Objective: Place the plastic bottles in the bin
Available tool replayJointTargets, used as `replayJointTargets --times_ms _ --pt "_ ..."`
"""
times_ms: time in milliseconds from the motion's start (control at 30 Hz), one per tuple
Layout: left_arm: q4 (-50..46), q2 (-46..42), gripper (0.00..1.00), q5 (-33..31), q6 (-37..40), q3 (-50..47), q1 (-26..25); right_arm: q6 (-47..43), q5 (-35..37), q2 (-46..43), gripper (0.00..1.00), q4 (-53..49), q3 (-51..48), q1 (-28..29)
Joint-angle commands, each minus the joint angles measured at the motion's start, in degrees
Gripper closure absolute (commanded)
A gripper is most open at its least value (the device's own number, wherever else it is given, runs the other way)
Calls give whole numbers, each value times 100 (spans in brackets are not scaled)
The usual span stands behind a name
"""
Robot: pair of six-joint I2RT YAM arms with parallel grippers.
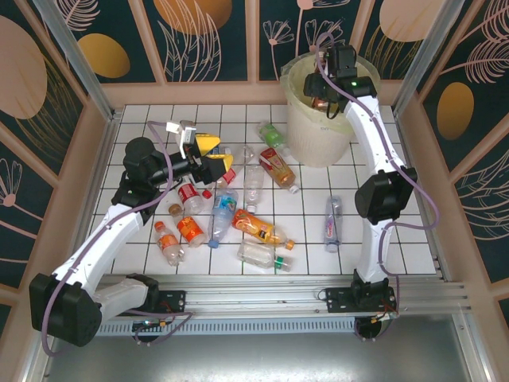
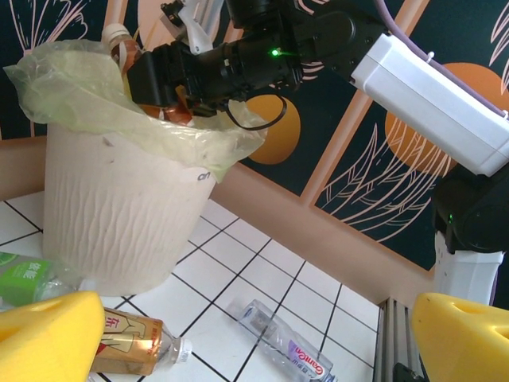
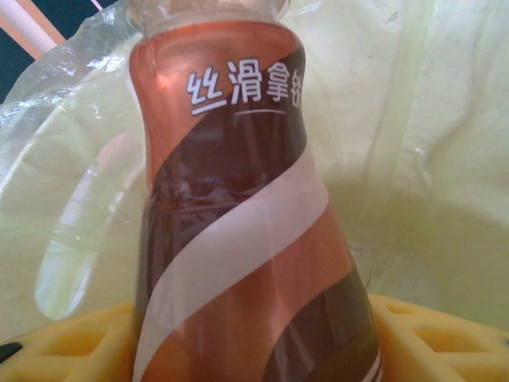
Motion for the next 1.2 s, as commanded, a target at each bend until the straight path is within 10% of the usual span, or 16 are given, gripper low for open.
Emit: replayJointTargets --times_ms 0,1167 --pt "1 32 1 -8 98 184 -38 133 -176 172 37 -163 55 -82" --pt "-79 68 2 11 172 221 -33 241 -655 368 25 -189 110 -231"
